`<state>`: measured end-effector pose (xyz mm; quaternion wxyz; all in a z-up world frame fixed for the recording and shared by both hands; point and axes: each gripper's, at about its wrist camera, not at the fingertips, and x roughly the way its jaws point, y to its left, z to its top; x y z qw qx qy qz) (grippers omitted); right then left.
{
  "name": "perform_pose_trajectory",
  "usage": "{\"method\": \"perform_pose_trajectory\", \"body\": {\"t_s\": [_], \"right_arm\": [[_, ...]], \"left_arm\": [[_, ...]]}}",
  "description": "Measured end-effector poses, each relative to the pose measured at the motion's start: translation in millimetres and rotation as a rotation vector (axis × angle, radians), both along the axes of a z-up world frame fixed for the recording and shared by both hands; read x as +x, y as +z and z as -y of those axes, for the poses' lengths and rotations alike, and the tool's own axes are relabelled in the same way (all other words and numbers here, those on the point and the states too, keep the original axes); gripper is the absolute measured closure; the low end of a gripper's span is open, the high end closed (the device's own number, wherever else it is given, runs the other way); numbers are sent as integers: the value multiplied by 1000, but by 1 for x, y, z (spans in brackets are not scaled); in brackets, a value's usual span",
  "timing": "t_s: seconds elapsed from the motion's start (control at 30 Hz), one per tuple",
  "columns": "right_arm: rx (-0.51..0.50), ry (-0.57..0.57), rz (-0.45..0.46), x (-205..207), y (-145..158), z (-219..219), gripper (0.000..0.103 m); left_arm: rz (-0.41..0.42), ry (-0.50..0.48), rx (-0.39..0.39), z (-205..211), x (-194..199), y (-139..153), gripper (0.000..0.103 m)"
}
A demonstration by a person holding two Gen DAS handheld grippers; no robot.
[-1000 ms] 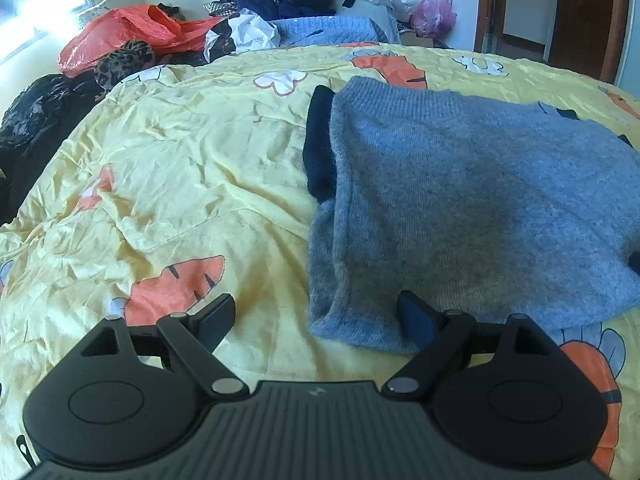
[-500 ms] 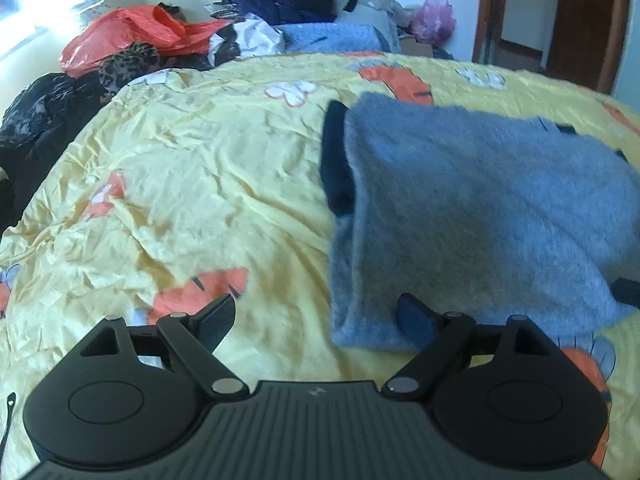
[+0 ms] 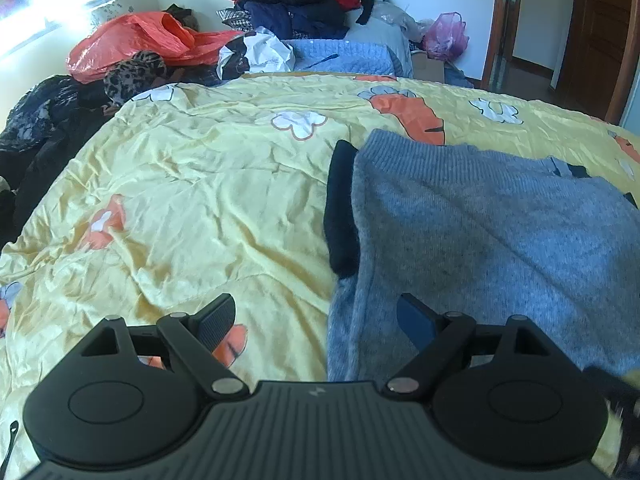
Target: Fold small clothes
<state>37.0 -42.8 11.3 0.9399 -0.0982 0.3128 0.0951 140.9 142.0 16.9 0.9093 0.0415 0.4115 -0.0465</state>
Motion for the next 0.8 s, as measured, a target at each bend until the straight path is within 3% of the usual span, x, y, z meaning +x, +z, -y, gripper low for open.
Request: {"method": "perform_pose_trajectory", "body": {"t_s": [0.27, 0.47, 0.8], "right_arm": [[-9, 47, 29, -10, 4, -20, 13], [-1, 53, 37, -15, 0, -28, 13], [-17, 81, 43, -18, -9, -42, 14]], "left_arm": [[-16, 4, -17, 0, 20, -2, 14], [-49, 8, -112, -9, 43, -5, 14], [-56, 38, -80, -5, 64, -7, 14]]}}
